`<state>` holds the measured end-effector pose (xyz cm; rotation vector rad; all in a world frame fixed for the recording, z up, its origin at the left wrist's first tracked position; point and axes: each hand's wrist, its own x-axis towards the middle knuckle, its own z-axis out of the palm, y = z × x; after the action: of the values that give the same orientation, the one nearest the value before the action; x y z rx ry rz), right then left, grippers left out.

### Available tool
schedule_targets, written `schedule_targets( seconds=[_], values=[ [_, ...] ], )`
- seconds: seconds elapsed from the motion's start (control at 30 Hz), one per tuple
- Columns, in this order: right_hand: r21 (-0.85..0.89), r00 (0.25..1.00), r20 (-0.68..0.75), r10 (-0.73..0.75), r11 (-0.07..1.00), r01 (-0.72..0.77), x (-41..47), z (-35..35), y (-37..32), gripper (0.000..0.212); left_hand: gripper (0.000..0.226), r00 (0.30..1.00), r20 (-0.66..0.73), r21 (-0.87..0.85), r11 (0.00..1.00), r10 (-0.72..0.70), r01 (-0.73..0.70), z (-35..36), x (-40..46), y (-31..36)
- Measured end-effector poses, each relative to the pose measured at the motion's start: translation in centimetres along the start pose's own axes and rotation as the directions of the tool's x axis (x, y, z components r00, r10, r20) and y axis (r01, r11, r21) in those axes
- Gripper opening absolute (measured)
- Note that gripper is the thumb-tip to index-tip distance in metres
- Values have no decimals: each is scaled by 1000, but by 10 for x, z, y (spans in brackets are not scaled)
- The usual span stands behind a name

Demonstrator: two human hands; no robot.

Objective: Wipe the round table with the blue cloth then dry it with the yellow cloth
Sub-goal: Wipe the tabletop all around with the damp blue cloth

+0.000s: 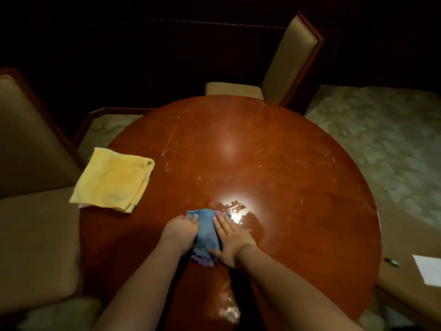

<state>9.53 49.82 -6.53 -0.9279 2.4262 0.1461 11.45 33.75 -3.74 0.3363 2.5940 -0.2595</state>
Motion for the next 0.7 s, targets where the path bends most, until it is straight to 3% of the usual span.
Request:
schedule_targets(
  seconds=[0.3,0.47,0.7],
  values=[
    [-45,997,-18,-70,997,69,-61,29,36,86,63,997,40,-24,997,-71,72,-1,-24,79],
    [-25,999,-18,-45,999,44,-63,28,33,84,64,995,84,-44,997,-61,64,-8,-15,77],
    [11,998,-69,-5,1000,6,-38,22,46,90,66,998,44,-125,991,-43,48,-9,4,62]
  ],
)
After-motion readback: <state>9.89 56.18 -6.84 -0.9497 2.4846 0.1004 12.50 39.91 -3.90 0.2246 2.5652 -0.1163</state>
